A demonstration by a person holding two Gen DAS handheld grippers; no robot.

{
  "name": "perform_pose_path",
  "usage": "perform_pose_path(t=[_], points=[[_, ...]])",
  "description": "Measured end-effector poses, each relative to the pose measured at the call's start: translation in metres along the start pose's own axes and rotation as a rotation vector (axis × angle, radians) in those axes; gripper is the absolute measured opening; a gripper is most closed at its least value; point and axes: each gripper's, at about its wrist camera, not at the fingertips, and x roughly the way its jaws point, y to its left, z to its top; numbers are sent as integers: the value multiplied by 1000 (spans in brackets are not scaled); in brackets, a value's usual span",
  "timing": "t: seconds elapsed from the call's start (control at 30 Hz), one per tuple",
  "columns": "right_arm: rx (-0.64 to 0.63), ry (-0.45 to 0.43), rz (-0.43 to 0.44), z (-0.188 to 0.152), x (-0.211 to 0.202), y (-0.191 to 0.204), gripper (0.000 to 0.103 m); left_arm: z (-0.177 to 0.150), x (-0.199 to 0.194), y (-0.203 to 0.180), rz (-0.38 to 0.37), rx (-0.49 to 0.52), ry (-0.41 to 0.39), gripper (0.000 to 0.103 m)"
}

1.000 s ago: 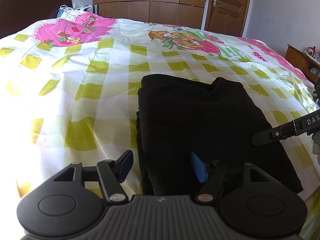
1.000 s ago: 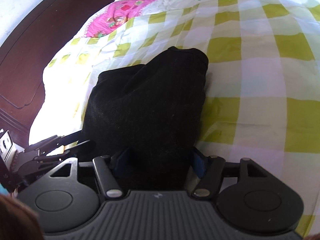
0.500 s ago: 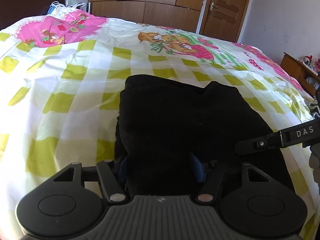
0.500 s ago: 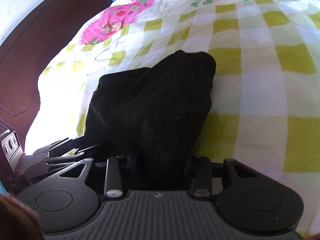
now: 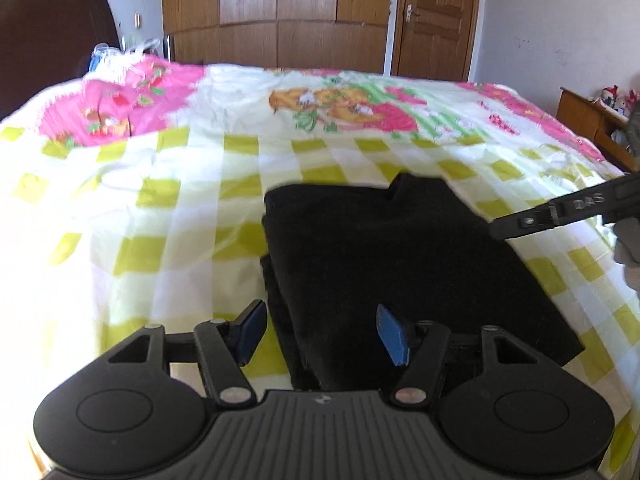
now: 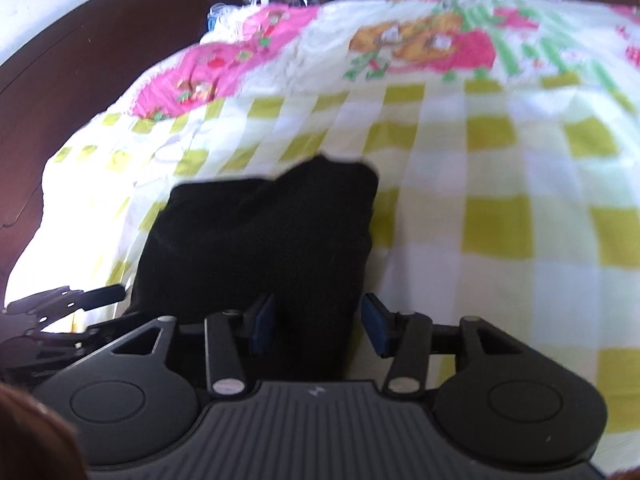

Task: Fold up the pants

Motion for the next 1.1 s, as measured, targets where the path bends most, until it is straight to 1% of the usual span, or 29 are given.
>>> perform_pose_path(t=[0.07,0.1,0.17,0.23,0.27,0.33,0.4,0.43,0.47,0.5,0.53,0.57,0.6,0.63,0.7,0.8,0.83,0.87,0.93,1.0,1.07,1.1], points=[[3,-18,-13,13,2,-2,49,12,-4,-7,26,30,-42,71],[15,-27,-32,20,4,-3,50,16,-5,-10,27,44,-64,71],[36,-52,-39,33,10,-9,50,23,1,-16,-19,62,-75,71],[101,-25,-2,45,25,-18,50,25,14,-26,-47,80,-66,71],[129,3,14,49,36,-23,50,24,19,-32,-74,86,-73,70],[167,40,3,55,58,-29,51,23,23,-47,-146,103,-100,70],[192,59,23,58,73,-34,51,22,27,-68,-243,131,-105,70],[199,71,40,59,78,-35,51,21,28,-79,-287,161,-109,70],[198,72,45,59,80,-35,48,18,30,-92,-321,207,-106,70],[188,73,52,60,81,-35,39,15,35,-106,-336,264,-84,69],[176,82,62,61,81,-34,31,10,43,-116,-345,305,-51,66],[168,85,62,62,80,-34,28,4,52,-123,-365,326,1,58],[168,86,62,64,79,-35,24,-3,60,-127,-374,330,34,58],[175,84,69,67,79,-36,20,-11,65,-132,-368,354,57,57],[175,84,48,73,83,-36,15,-19,64,-140,-343,400,44,56],[172,106,19,72,102,-38,15,-9,69,-134,-366,325,68,56],[175,106,17,71,105,-38,16,-6,69,-132,-366,304,68,56],[183,99,38,71,104,-40,17,-4,66,-132,-367,286,66,56],[202,82,64,72,96,-43,24,-1,55,-126,-360,249,54,57],[192,53,72,72,79,-43,27,-2,38,-115,-340,220,30,59],[141,12,29,69,59,-35,27,-5,20,-100,-301,192,1,62],[105,-10,10,66,48,-29,27,-7,13,-91,-260,182,-10,62]])
